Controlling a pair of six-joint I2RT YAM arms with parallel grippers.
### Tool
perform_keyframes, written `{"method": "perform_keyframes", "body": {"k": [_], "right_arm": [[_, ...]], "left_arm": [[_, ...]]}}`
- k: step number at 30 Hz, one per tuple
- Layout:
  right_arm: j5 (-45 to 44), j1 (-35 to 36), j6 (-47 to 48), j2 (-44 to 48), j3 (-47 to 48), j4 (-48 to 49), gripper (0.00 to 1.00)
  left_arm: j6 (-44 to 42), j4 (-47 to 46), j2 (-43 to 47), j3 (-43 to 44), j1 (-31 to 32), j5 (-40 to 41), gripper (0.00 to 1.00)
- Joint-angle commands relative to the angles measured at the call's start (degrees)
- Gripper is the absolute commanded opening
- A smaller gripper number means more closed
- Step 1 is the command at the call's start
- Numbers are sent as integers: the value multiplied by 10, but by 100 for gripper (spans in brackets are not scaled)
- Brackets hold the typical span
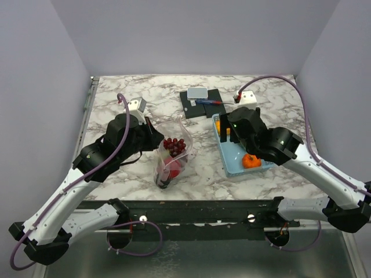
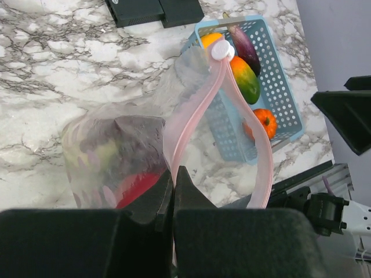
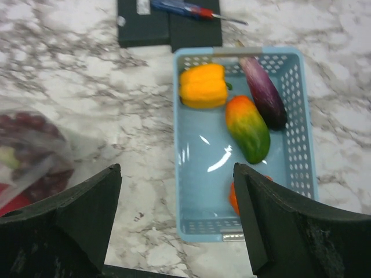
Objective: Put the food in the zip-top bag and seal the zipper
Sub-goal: Pick up the fake vegetable from the bin.
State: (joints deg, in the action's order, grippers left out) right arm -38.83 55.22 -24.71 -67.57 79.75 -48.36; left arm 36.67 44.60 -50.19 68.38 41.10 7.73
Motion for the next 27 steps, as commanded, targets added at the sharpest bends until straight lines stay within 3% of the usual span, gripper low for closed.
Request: {"method": "perform_keyframes", "body": {"k": [1, 11, 16, 27], "right_arm": [[49, -61, -49, 1, -45, -55, 83], [88, -143, -89, -21, -154, -42, 82], [82, -178, -98, -30, -201, -20, 69], [90, -235, -79, -72, -258, 35, 59]], "left_arm": [[6, -30, -18, -10, 3, -19, 0], [6, -25, -15, -22, 3, -24, 0], [0, -20, -14, -19, 3, -24, 0], [-14, -14, -15, -19, 3, -29, 0]]}}
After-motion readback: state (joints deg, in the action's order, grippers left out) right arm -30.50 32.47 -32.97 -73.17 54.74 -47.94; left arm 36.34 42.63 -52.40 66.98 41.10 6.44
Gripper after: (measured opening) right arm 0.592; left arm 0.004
